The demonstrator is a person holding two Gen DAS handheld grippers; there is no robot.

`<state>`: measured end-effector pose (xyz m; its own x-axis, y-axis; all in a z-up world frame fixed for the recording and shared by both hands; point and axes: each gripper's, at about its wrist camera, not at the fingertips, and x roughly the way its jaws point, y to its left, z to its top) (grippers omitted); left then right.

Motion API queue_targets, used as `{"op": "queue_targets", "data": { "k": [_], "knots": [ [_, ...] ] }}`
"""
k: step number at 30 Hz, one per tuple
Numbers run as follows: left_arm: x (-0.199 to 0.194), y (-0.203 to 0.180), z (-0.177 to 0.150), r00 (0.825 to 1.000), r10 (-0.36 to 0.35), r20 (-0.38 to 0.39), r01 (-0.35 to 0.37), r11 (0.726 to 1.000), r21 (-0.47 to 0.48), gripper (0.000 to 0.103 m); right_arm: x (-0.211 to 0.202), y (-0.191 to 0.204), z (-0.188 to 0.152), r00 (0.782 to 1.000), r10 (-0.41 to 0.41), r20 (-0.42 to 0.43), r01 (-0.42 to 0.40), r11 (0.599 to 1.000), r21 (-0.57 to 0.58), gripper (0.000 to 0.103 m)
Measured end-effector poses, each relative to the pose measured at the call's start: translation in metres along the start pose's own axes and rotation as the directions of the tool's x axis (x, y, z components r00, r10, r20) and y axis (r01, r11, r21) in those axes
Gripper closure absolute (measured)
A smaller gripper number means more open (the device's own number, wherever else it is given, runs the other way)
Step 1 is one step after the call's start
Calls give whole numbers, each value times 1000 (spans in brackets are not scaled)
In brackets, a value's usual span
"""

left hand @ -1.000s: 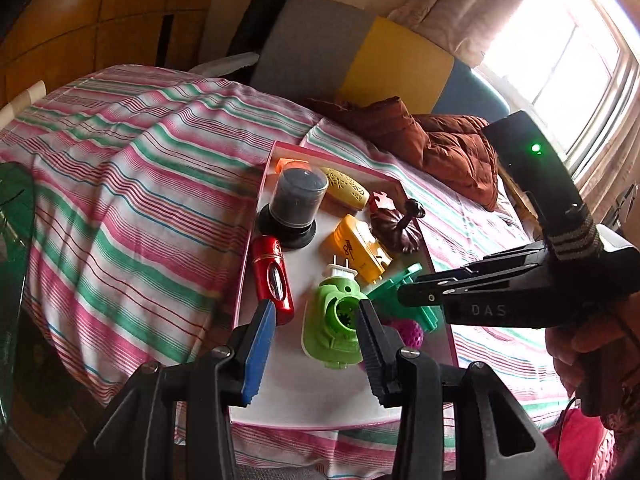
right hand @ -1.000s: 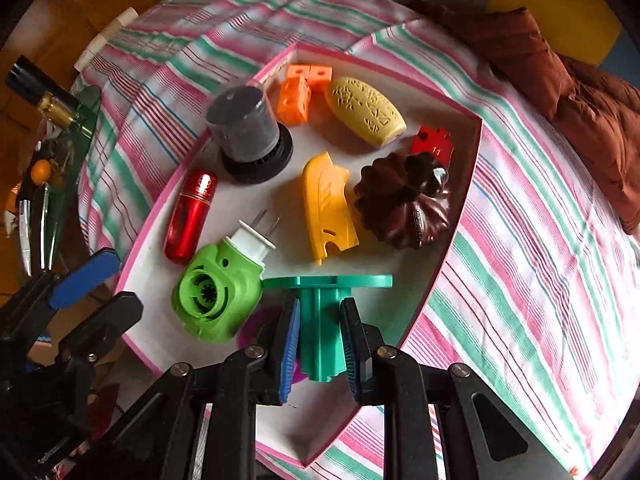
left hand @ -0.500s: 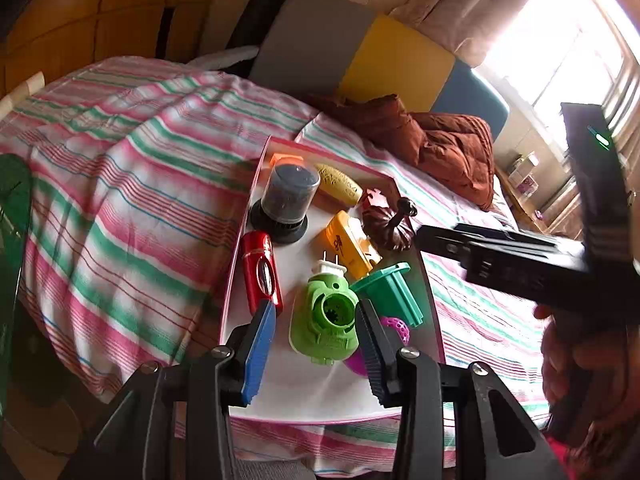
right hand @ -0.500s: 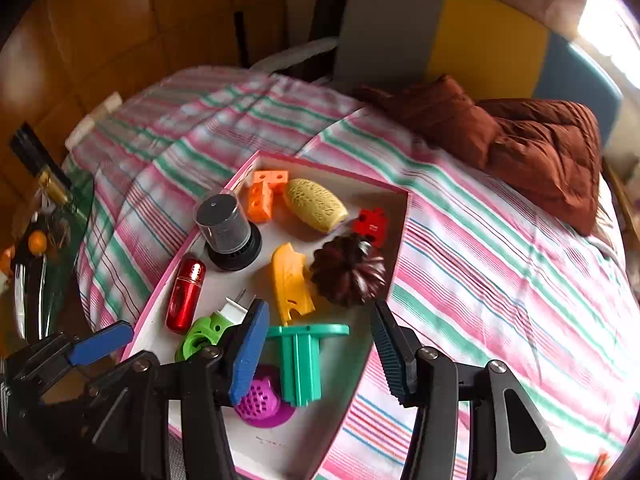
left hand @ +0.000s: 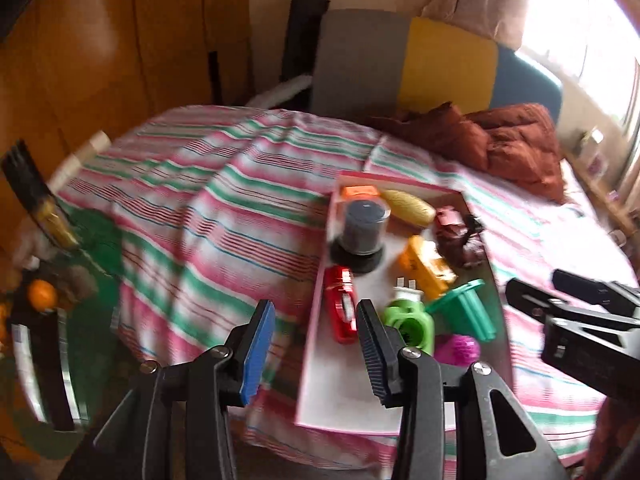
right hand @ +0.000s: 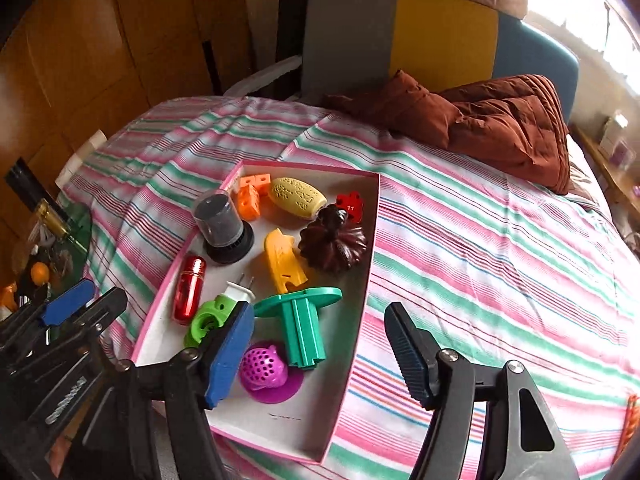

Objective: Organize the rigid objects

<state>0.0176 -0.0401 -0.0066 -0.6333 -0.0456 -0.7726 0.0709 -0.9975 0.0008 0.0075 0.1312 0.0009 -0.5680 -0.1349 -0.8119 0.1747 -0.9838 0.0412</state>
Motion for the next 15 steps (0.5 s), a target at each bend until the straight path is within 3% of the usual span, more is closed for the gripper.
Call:
{"op": "queue_targets", "data": {
  "k": [2, 15],
  "knots": [
    [-1, -2, 0, 1000, 24, -1, -24, 1000, 15, 60, -3, 2, -1, 1000, -10, 16, 10, 1000, 1, 31],
    [-9, -9, 6, 1000, 1, -31, 0, 1000, 12, 60, -11, 3, -6, 998, -28, 56, 25, 998, 51, 22]
  ]
}}
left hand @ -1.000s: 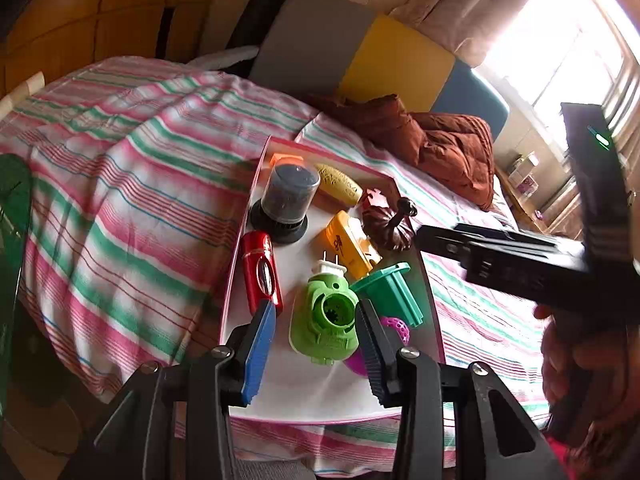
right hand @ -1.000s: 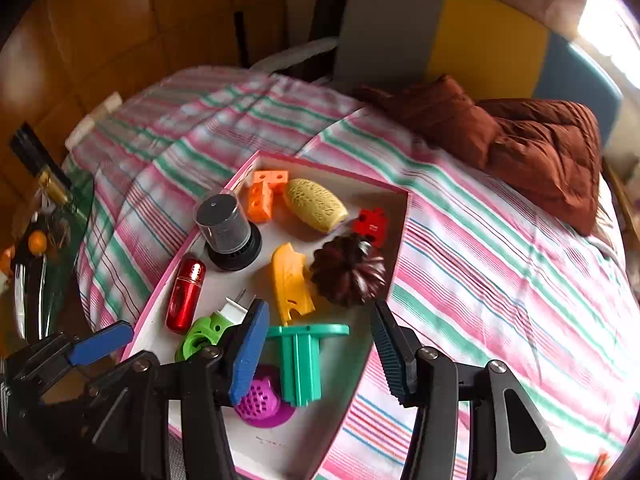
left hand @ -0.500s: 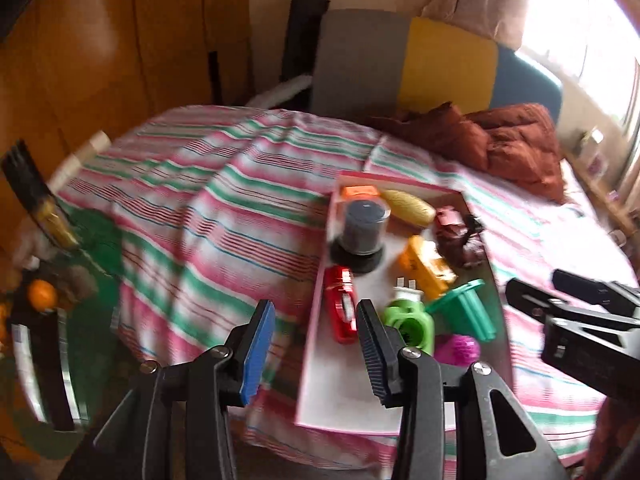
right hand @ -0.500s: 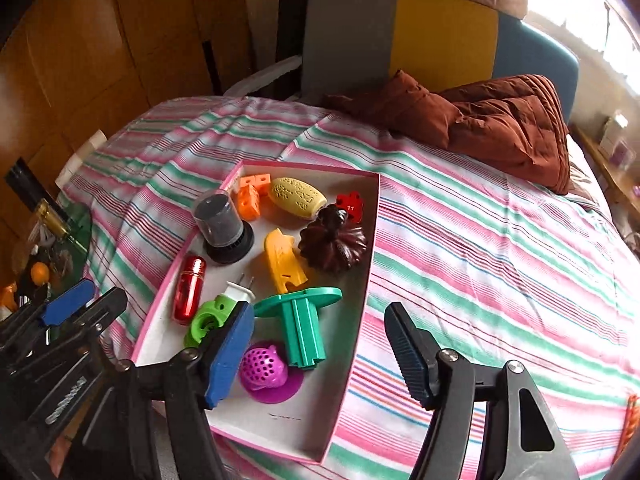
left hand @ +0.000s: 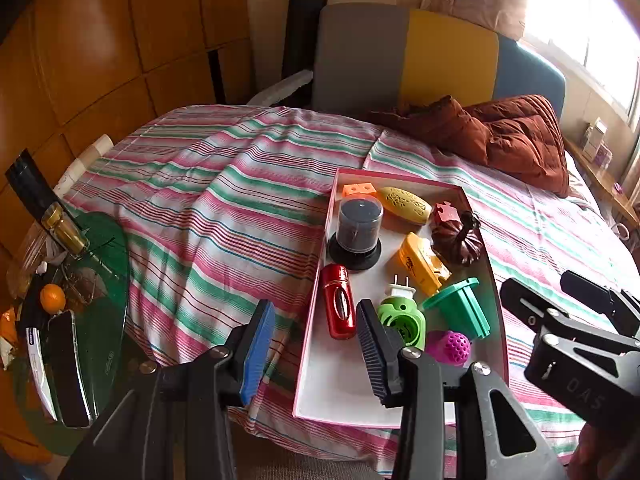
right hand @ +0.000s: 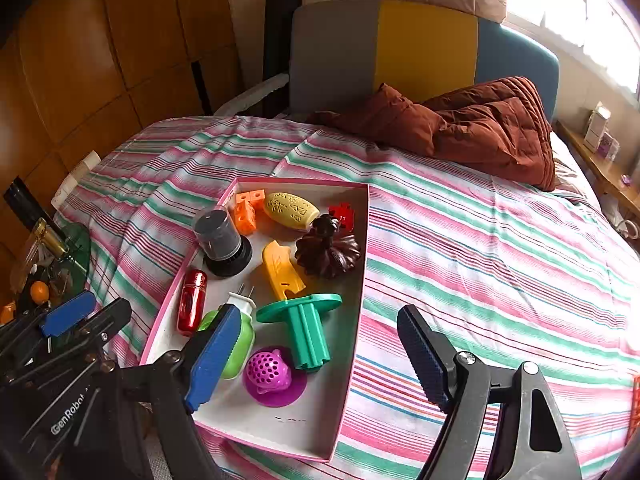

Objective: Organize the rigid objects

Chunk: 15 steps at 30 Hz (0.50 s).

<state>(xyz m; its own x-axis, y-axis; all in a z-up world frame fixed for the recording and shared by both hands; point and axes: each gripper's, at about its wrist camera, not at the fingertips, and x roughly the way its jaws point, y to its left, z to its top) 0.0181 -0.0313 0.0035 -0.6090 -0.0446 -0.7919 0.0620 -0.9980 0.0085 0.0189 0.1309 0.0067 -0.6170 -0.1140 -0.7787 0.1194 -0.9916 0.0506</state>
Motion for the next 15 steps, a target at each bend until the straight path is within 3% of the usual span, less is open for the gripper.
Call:
{"op": "queue_targets", "data": {
  "k": [15],
  "knots": [
    [8, -1, 1, 999, 7, -52, -7, 1000, 7, 60, 4, -1, 1, 999, -33, -2, 33, 999, 33, 18]
  ]
}}
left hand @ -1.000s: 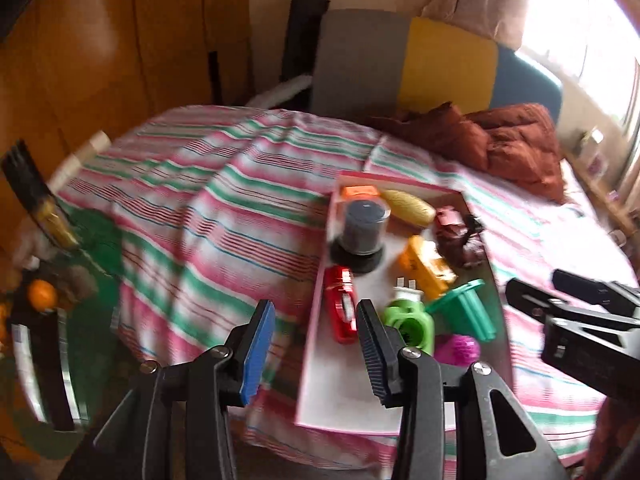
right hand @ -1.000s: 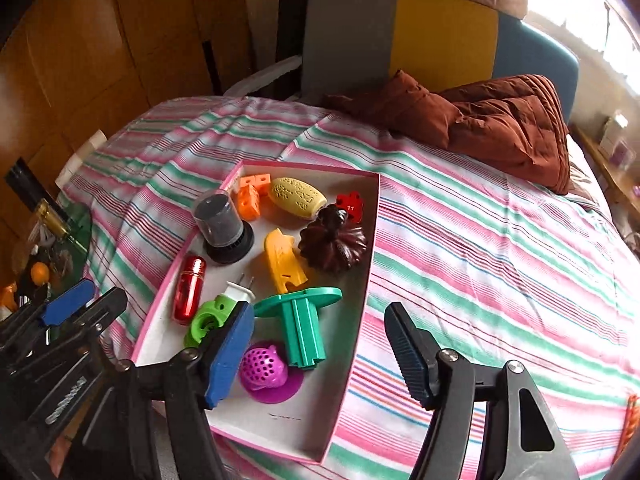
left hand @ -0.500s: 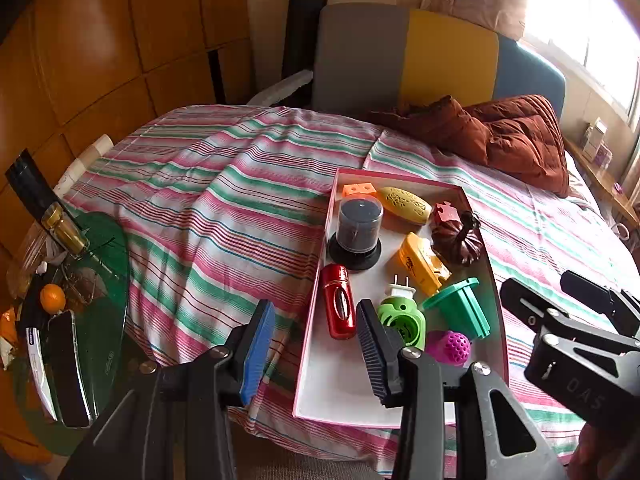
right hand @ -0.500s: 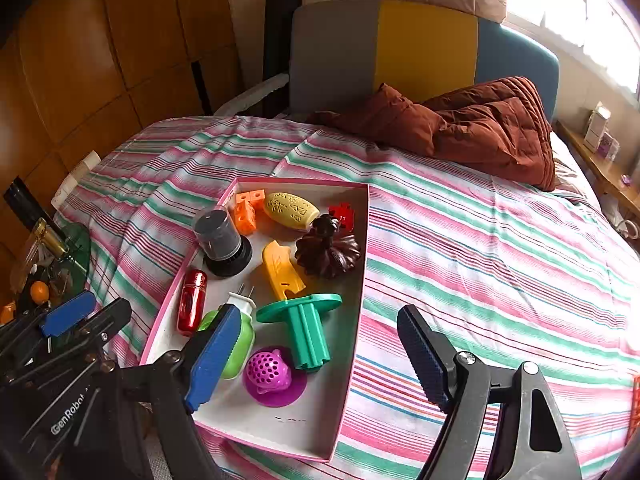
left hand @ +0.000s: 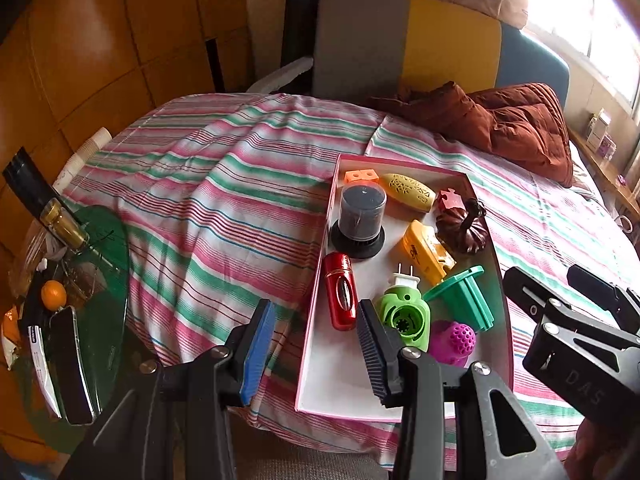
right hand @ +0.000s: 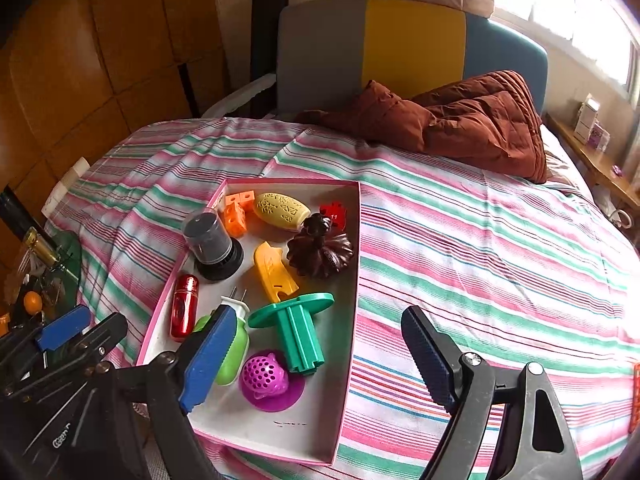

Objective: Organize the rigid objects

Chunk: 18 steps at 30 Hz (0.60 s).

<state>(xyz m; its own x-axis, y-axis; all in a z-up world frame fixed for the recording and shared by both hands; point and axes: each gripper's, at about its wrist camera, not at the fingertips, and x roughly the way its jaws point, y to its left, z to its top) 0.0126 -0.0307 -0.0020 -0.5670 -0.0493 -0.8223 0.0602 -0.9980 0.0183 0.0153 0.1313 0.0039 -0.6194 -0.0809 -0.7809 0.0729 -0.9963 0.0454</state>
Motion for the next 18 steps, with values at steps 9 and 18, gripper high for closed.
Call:
{"op": "queue_targets", "data": {
  "k": [9, 18],
  "knots": [
    [-2, -4, 1, 1000, 8, 18, -8, 1000, 25, 61, 4, -1, 2, 1000, -15, -5, 15, 1000, 13, 17],
    [-4, -10, 0, 1000, -2, 25, 0, 999, 49, 61, 6, -3, 4, 1000, -25, -5, 25, 999, 22, 17]
  ]
}}
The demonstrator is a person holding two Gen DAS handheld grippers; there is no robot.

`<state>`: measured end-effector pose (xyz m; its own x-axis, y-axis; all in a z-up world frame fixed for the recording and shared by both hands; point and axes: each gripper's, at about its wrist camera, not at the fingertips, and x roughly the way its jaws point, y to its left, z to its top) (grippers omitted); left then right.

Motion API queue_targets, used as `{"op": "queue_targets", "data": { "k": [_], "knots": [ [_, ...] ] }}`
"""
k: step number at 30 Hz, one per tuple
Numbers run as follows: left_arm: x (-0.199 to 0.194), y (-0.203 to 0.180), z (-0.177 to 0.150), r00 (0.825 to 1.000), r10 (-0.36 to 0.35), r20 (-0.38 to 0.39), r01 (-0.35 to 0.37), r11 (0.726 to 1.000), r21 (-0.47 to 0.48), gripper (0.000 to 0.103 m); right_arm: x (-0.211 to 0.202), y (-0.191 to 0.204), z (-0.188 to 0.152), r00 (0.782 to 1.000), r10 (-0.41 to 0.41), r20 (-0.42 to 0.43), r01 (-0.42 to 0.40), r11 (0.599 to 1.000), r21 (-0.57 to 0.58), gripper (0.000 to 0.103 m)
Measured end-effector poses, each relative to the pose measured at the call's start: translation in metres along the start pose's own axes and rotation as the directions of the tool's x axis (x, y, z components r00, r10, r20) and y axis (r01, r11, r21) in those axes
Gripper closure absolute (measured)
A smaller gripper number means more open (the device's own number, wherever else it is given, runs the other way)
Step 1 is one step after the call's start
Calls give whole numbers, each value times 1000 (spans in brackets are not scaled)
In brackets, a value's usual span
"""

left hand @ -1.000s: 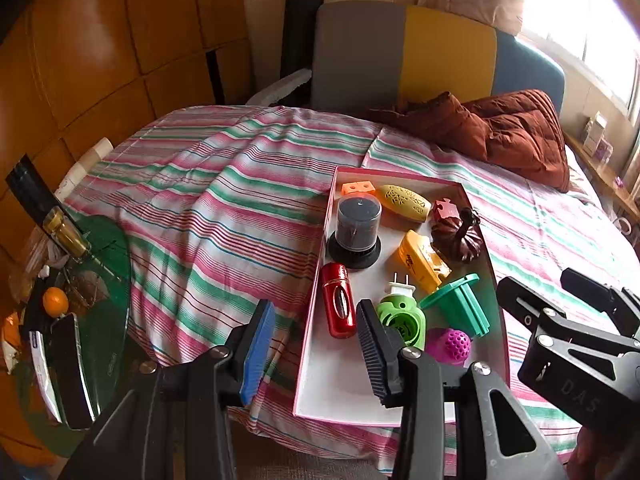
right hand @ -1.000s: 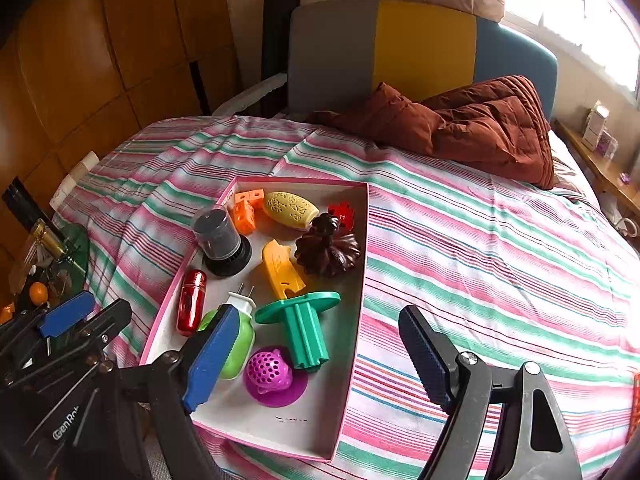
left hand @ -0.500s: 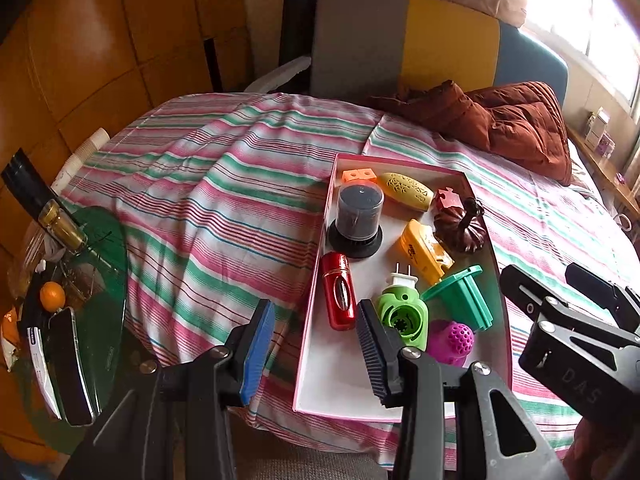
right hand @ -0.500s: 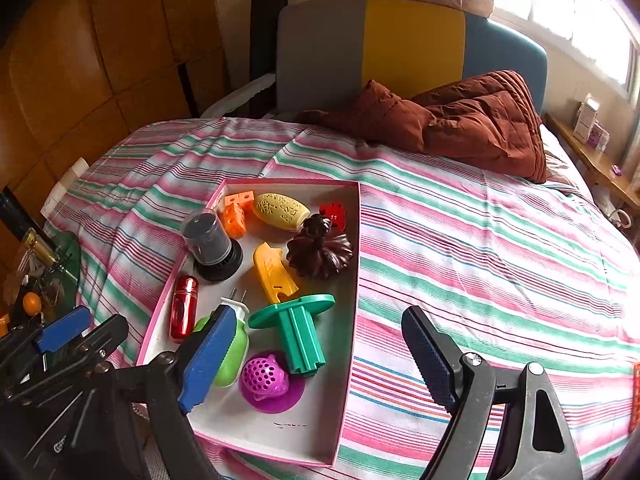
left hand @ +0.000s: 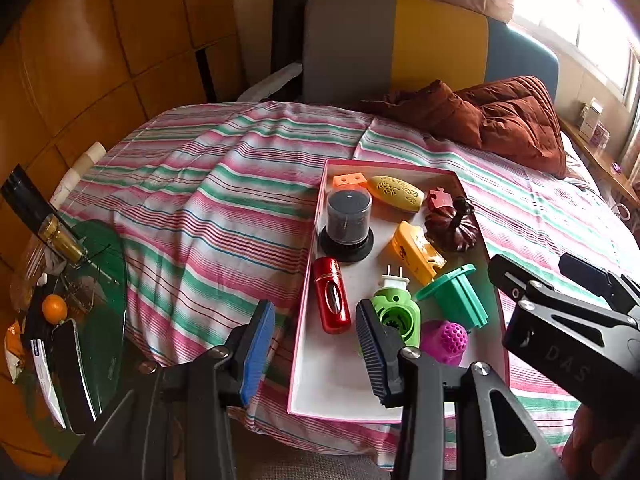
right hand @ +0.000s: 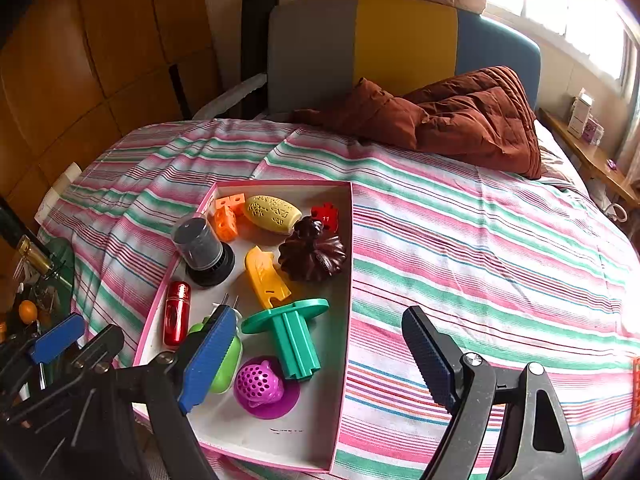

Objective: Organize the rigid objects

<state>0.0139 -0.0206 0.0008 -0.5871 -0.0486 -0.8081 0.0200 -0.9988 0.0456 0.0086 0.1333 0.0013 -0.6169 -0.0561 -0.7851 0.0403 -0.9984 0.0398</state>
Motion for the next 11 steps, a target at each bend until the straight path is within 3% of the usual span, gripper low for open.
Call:
{"op": "queue_targets", "data": {
  "k": [11],
  "knots": [
    [2, -3, -2, 1000, 6, -2, -7, 1000, -5, 61, 1, -2, 1, 1000, -1, 0, 1, 1000, 10, 17]
  ]
}}
